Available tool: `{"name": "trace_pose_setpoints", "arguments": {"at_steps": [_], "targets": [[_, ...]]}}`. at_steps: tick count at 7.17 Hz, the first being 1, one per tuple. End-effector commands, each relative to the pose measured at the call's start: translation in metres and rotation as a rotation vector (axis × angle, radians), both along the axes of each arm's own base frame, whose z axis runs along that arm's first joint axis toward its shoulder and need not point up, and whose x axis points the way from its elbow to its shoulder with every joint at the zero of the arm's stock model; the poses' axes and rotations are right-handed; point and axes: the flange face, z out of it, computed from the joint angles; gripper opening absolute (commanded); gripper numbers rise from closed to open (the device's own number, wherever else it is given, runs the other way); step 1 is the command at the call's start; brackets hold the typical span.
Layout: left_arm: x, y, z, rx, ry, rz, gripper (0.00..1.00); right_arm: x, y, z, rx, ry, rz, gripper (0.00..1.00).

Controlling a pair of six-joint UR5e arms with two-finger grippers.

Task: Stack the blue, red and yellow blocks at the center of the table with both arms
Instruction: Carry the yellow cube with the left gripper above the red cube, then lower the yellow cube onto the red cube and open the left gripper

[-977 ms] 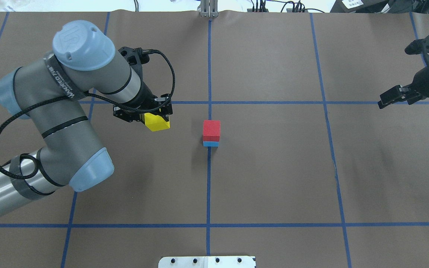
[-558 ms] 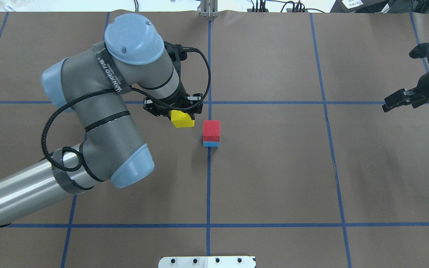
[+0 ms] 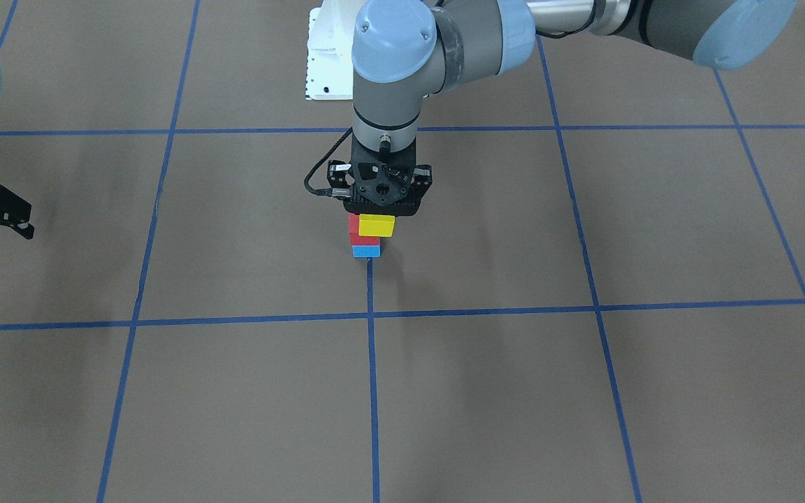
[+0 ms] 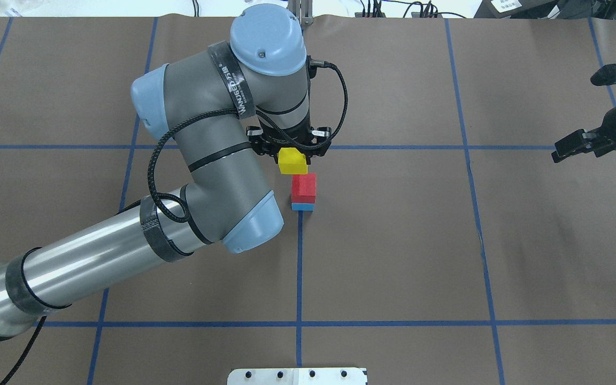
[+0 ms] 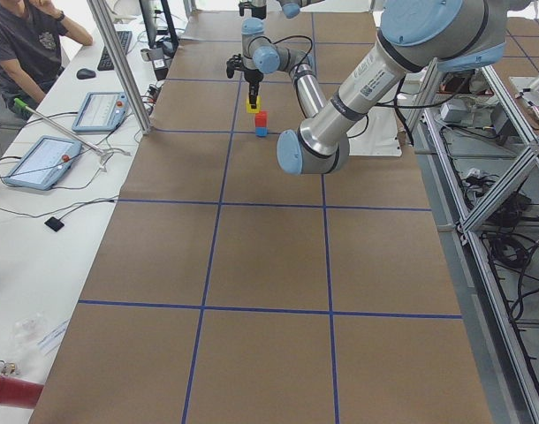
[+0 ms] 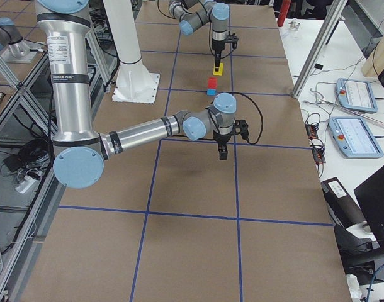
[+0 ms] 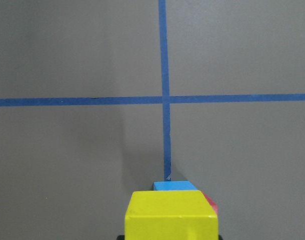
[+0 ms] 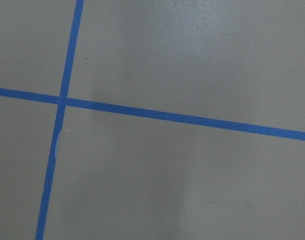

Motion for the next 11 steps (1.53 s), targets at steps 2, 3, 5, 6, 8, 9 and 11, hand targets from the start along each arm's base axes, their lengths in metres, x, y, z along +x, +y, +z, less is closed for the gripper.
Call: {"name": "trace_pose_setpoints", "arguments": {"at_steps": [2,3,5,6,8,9,11], "targets": [[0.022,0.015,0.0,0.012,-0.042,0.036,0.0,0.0,0.0,0.002,-0.005,0.003,0.001,1.0],[0.036,0.024,0.002,0.017,-0.055,0.05,0.0,-0.001,-0.001,0.002,-0.003,0.002,0.001,1.0],[0.04,0.025,0.004,0.015,-0.062,0.051,0.0,-0.001,-0.001,0.003,-0.006,0.004,0.001,1.0],[0.042,0.026,0.003,0.016,-0.06,0.054,0.0,0.0,0.0,0.003,-0.007,0.004,0.001,1.0],[0.047,0.025,0.0,0.013,-0.064,0.056,0.0,0.0,0.0,0.003,-0.007,0.004,0.001,1.0],[0.046,0.024,0.001,0.014,-0.064,0.056,0.0,-0.001,-0.001,0.003,-0.006,0.004,0.001,1.0],[0.046,0.023,0.002,0.014,-0.066,0.055,0.0,0.0,0.0,0.002,-0.006,0.003,0.002,1.0]]}}
